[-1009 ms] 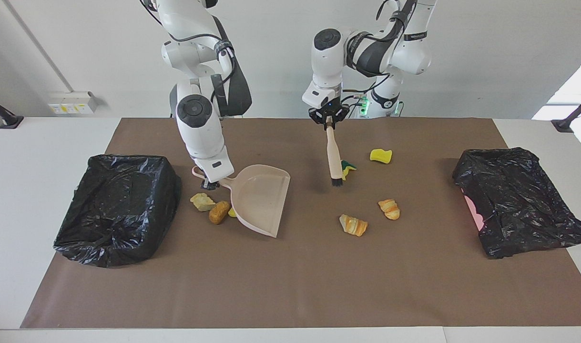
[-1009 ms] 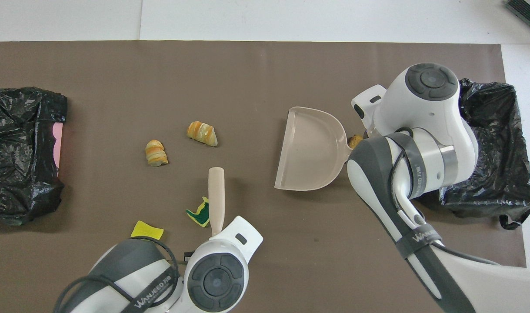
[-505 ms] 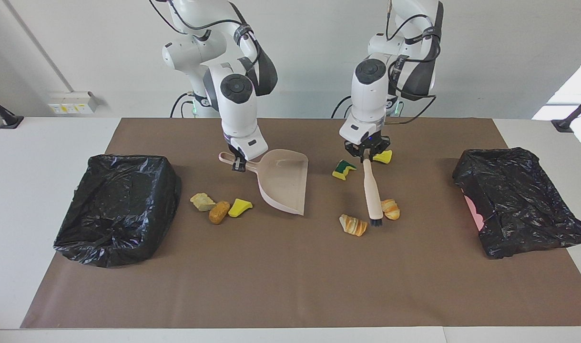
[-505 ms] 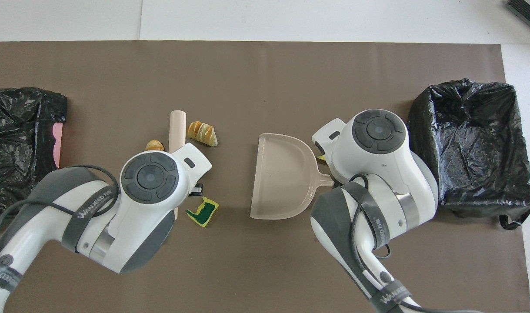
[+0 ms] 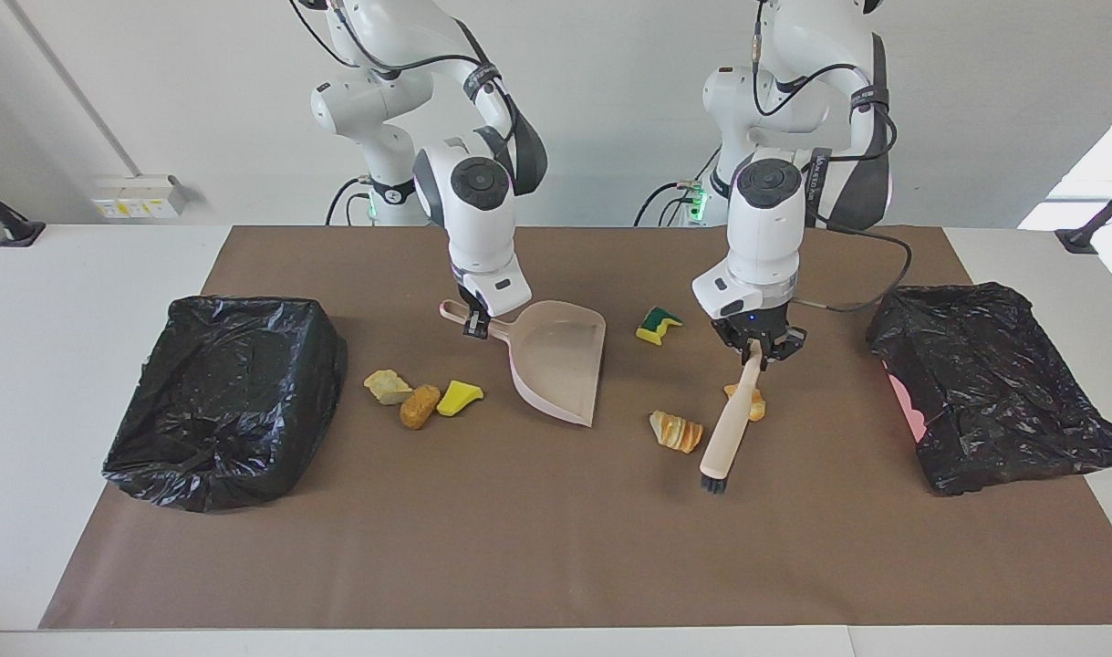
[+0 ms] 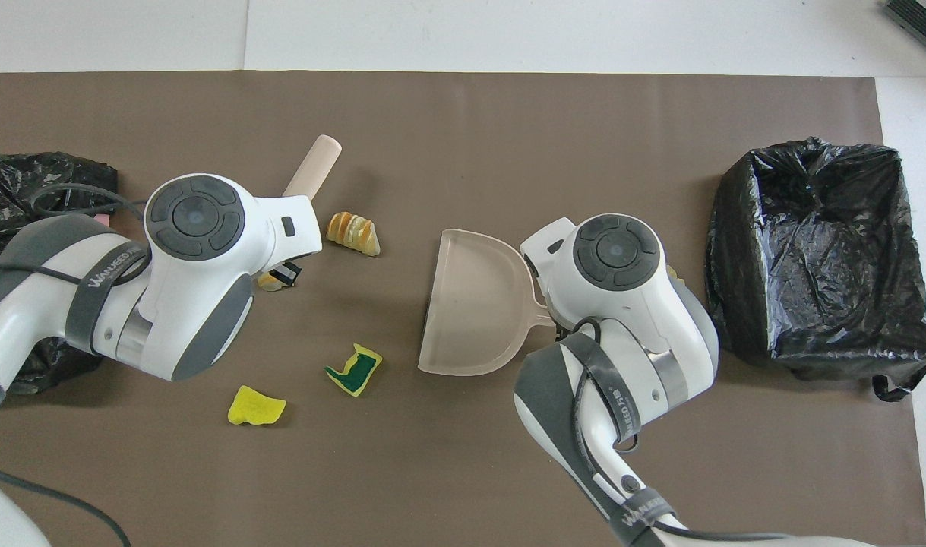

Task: Sweep and dump trash in bin
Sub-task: 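Set the dustpan down with the right gripper while the left gripper positions the brush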

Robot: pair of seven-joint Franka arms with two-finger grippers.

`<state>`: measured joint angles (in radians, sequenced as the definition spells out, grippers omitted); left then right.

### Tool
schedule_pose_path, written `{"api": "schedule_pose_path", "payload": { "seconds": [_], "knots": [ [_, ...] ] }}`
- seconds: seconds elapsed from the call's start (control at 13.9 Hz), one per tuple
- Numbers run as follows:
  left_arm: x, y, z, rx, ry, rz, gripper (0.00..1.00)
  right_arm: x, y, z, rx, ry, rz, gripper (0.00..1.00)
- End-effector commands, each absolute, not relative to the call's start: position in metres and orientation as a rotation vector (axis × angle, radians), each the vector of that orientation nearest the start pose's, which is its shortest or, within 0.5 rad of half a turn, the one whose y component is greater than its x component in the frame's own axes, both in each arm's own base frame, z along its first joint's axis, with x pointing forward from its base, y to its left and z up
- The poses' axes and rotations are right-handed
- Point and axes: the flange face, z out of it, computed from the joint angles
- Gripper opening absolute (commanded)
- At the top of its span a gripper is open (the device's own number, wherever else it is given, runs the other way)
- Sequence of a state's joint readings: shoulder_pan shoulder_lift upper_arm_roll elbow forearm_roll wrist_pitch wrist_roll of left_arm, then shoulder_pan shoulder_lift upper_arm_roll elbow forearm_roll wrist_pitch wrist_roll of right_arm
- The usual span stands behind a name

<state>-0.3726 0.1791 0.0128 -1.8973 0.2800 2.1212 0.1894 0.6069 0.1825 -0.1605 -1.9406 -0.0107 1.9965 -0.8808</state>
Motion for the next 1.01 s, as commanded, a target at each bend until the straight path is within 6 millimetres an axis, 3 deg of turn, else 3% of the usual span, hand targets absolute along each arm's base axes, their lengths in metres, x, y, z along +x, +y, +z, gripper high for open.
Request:
{"api": "schedule_pose_path", "payload": {
  "seconds": [0.0, 0.22, 0.36, 0.58, 0.79, 0.94],
  "knots": [
    [0.602, -0.183, 0.404, -2.619, 1.206, -0.096, 0.00, 0.522, 0.274, 0.361, -2.478, -1.985, 0.176, 0.00],
    [0.608, -0.168, 0.402, -2.528, 1.397, -0.062, 0.00, 0.522, 0.284, 0.350, -2.496, -1.975, 0.156, 0.00],
    [0.606, -0.172, 0.398, -2.393, 1.626, -0.027, 0.00, 0.521, 0.285, 0.350, -2.495, -1.977, 0.159, 0.00],
    [0.603, -0.178, 0.386, -2.365, 1.684, -0.020, 0.00, 0.521, 0.284, 0.350, -2.496, -1.975, 0.161, 0.00],
    [0.601, -0.176, 0.385, -2.140, 1.964, 0.025, 0.00, 0.521, 0.285, 0.351, -2.495, -1.977, 0.156, 0.00],
    [0.596, -0.169, 0.385, -2.077, 2.050, 0.111, 0.00, 0.521, 0.285, 0.351, -2.495, -1.977, 0.156, 0.00]
  ]
}}
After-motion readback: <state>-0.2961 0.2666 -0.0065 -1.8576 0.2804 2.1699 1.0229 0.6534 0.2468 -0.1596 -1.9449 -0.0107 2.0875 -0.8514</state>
